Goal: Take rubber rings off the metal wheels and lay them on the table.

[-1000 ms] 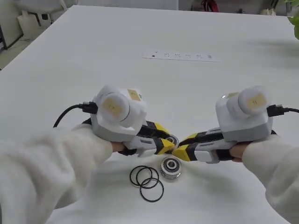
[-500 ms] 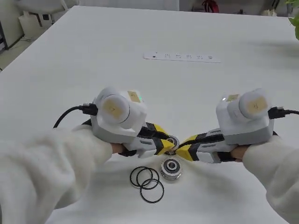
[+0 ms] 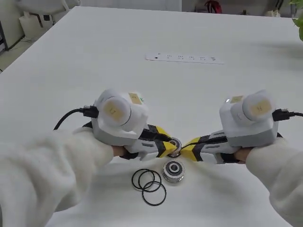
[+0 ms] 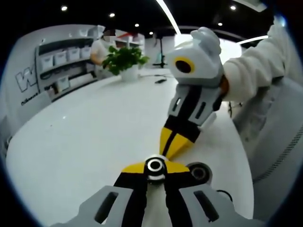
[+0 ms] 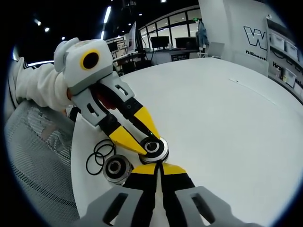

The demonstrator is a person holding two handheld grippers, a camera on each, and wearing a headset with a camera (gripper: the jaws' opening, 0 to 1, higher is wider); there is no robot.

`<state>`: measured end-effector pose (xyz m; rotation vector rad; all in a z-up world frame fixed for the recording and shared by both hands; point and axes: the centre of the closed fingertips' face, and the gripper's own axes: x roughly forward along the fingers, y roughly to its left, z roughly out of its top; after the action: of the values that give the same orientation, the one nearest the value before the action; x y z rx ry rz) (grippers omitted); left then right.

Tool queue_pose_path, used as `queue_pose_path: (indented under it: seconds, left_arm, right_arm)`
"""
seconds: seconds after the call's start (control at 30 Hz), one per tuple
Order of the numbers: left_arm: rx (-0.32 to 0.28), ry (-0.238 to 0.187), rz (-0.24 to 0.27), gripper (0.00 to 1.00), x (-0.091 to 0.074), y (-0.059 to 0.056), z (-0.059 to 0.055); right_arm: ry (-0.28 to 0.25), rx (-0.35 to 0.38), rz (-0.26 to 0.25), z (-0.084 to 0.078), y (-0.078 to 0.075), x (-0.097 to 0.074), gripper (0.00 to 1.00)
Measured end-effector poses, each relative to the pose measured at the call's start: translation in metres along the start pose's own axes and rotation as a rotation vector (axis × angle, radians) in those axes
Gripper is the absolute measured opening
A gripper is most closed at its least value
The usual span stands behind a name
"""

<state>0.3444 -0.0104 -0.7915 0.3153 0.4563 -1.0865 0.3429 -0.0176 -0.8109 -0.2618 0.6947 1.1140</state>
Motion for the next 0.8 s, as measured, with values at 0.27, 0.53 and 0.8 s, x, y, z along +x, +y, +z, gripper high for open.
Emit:
queue_pose_path:
  seconds: [0.27,0.53,0.8]
  left_arm:
    - [-0.001,-0.009,-0.004,0.14,-0.0002,0.0000,-0.0009]
    - [-0.011,-0.051,-0.010,0.14,-0.0015,-0.0003,-0.0016]
    - [-0.015,-0.076,-0.014,0.14,-0.0015,-0.0006,-0.0006]
  right_arm:
    - [-0.004,0.094,-0.003,-0.0006,-0.0040,-0.0011,0.00]
    - [-0.012,0.169,-0.002,-0.0014,-0.0034,-0.0018,0.00]
    - [-0.028,0.238,0.006,-0.0009,-0.0038,-0.0042,0.00]
